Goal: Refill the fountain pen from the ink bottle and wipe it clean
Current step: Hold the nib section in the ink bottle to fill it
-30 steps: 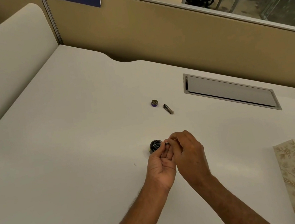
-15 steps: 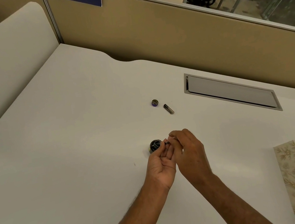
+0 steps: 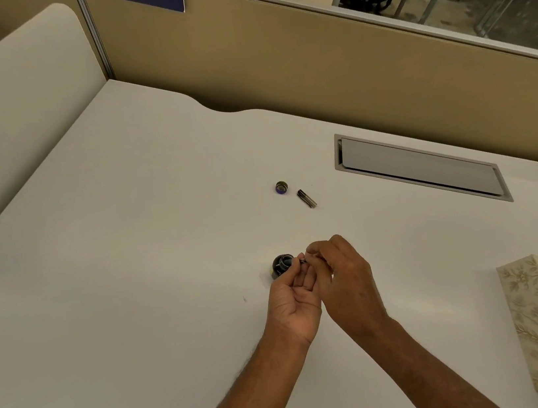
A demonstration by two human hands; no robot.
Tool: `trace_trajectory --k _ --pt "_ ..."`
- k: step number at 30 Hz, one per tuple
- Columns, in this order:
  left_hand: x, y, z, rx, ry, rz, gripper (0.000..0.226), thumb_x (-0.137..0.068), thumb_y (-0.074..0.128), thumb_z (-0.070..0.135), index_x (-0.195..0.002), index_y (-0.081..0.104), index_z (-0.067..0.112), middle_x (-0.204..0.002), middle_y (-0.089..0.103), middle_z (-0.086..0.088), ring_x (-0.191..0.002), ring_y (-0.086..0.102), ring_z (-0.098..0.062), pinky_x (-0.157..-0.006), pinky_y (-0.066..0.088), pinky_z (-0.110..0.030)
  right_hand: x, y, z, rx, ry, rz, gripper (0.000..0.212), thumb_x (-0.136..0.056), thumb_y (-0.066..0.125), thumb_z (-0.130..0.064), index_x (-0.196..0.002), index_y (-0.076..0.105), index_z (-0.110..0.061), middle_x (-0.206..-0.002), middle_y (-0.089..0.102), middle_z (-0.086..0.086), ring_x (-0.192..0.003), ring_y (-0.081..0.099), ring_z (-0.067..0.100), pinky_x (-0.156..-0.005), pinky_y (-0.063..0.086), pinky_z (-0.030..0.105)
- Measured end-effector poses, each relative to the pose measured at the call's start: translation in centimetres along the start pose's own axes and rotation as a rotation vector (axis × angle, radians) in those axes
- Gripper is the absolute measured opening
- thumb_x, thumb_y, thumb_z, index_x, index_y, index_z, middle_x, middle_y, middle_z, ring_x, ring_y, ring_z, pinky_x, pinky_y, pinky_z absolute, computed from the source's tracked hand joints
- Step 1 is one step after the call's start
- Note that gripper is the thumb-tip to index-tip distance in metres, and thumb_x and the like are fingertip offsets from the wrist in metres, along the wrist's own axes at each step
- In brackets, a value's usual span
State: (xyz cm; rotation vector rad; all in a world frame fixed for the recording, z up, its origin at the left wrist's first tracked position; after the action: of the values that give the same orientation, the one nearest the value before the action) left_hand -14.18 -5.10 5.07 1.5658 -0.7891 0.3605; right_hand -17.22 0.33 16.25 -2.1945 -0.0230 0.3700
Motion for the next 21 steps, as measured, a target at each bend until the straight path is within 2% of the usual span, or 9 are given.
trace_trajectory --k 3,11,21 --pt "0.17 0.24 -0.01 0.003 -0.003 -0.01 0.014 -0.097 0.057 0.003 -0.104 0.066 -0.005 -0.086 0.077 -0.021 -0.074 0.079 -0.027 -0.058 0.064 -0.037 0.02 -0.04 0.05 -0.003 0.015 0.011 0.019 -0.093 0.06 0.004 -0.098 0.069 -0.012 -0.087 0.061 -0.001 -0.077 0.06 0.015 -0.066 0.056 0.033" --pt "-0.03 0.13 -0.07 -0.001 -0.001 -0.004 0.014 -0.098 0.057 0.004 -0.105 0.065 -0.005 -0.086 0.077 -0.021 -0.074 0.079 -0.027 -0.059 0.064 -0.035 -0.04 0.05 0.26 -0.006 0.041 0.019 0.019 -0.093 0.06 0.003 -0.098 0.07 -0.013 -0.088 0.062 -0.002 -0.076 0.06 0.012 -0.067 0.055 0.029" --pt "0.15 0.29 -0.19 -0.005 0.007 0.0 0.013 -0.097 0.058 0.002 -0.105 0.065 -0.005 -0.085 0.077 -0.02 -0.072 0.079 -0.026 -0.056 0.063 -0.035 0.02 -0.12 0.5 -0.034 0.074 0.04 0.016 -0.093 0.061 0.001 -0.096 0.07 -0.012 -0.088 0.064 -0.002 -0.077 0.062 0.013 -0.069 0.057 0.033"
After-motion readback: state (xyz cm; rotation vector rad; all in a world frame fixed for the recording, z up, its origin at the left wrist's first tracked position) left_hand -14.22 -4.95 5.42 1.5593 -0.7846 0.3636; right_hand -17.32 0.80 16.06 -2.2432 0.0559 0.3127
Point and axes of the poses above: each hand's wrist, its own x-axis away from the middle knuckle, its own y-axis out of the palm, z = x × y, the point moved 9 cm from there along -x, towards the middle knuckle
